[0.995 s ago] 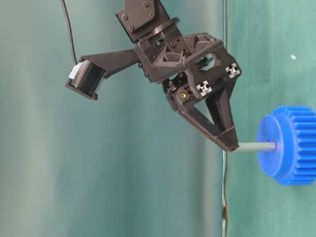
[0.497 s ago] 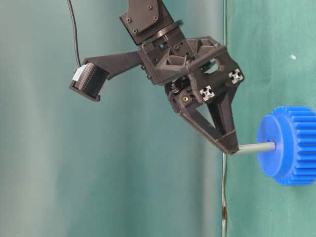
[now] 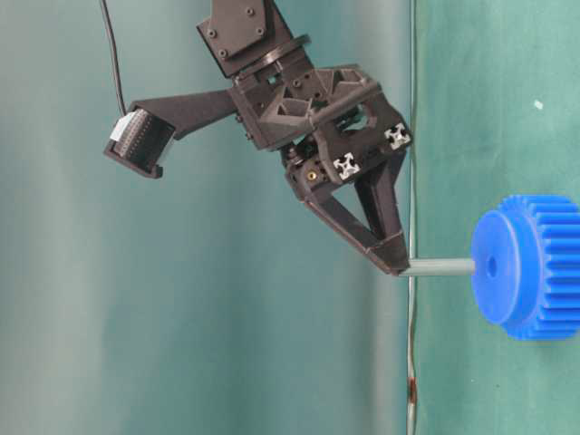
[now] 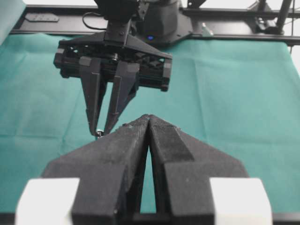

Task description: Insert the shaft into the center hole of the gear.

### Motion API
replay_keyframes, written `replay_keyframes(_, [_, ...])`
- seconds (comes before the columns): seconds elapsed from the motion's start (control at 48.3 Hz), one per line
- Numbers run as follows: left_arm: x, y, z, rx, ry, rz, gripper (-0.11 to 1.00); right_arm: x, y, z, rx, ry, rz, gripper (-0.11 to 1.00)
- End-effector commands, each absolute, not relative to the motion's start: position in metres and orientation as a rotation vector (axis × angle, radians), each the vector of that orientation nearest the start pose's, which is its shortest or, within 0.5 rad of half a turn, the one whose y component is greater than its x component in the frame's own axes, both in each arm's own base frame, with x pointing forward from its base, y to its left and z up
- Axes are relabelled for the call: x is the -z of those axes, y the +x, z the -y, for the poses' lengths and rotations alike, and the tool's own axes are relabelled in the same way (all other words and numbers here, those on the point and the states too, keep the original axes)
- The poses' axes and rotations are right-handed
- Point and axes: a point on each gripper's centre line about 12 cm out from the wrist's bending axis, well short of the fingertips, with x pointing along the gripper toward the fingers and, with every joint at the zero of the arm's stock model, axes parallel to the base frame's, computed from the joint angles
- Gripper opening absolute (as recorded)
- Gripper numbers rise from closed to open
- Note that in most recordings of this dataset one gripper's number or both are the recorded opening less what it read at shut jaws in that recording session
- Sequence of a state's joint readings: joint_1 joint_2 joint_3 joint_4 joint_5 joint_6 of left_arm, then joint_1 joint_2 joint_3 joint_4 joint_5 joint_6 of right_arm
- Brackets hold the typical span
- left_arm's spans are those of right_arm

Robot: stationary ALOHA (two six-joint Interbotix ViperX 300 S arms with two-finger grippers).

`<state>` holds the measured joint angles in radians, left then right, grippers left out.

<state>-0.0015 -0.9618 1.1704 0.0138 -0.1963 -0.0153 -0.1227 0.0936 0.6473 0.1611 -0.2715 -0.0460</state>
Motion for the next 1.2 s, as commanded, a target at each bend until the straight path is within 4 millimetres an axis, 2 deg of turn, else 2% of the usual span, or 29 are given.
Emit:
replay_keyframes(0.0, [-0.294, 0.203, 0.000, 0.003, 0.001, 0.012, 0.00, -0.170, 0.413, 0.056, 0.192, 0.131, -0.436, 0.16])
replay_keyframes(0.207, [-0.294, 0.202, 0.000, 0.002, 0.000, 0.012, 0.00, -0.154, 0.415, 0.057, 0.200, 0.141, -0.459, 0.16])
replay_keyframes(0.746, [-0.293, 0.202, 0.000, 0.002, 0.000, 0.009, 0.00, -0.152, 0.415, 0.057, 0.202, 0.142, -0.459, 0.16])
replay_keyframes(0.995, [-0.293, 0.202, 0.000, 0.002, 0.000, 0.009, 0.00, -0.129, 0.421, 0.059, 0.209, 0.141, -0.483, 0.16])
replay_keyframes(1.181, [-0.293, 0.202, 0.000, 0.002, -0.006, 0.009, 0.00, -0.124, 0.422, 0.059, 0.209, 0.141, -0.495, 0.16])
